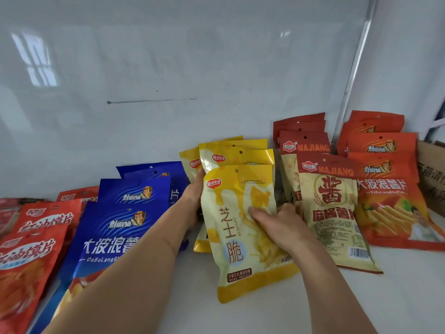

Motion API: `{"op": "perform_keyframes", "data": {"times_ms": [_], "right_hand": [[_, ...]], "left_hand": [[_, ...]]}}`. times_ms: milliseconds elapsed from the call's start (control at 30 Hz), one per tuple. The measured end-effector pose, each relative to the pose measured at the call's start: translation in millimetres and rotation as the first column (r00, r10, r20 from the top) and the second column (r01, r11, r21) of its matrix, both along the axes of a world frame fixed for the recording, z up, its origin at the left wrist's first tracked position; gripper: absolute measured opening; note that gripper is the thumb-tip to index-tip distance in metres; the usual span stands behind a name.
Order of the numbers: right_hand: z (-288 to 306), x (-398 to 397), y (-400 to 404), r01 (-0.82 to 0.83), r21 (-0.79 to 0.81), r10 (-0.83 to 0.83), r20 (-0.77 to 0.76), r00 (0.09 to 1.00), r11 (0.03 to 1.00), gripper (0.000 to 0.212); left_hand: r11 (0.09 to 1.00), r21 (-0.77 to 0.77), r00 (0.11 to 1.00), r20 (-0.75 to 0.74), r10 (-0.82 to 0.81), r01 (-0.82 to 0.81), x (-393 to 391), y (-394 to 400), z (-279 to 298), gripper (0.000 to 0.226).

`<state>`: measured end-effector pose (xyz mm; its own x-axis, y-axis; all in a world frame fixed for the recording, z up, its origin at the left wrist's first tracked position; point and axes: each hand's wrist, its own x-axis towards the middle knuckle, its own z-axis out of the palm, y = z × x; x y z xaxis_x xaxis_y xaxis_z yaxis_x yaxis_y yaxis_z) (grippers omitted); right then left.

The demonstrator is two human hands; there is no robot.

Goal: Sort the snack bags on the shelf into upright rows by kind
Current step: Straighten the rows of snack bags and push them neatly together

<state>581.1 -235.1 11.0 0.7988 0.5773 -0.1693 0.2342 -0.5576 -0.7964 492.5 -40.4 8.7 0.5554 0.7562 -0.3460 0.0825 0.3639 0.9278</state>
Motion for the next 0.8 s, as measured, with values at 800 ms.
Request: {"op": "perform_keyframes", "data": {"times_ms": [800], "right_hand": [[-8.6,-27.4,-9.2,-0.03,-0.004,0.03,0.057,0.998,1.0,0.025]], "left_hand": [[0.921,0.389,0.95,-0.284,0.13,-0.01,7.1,-22.1,1.6,0.102]]}}
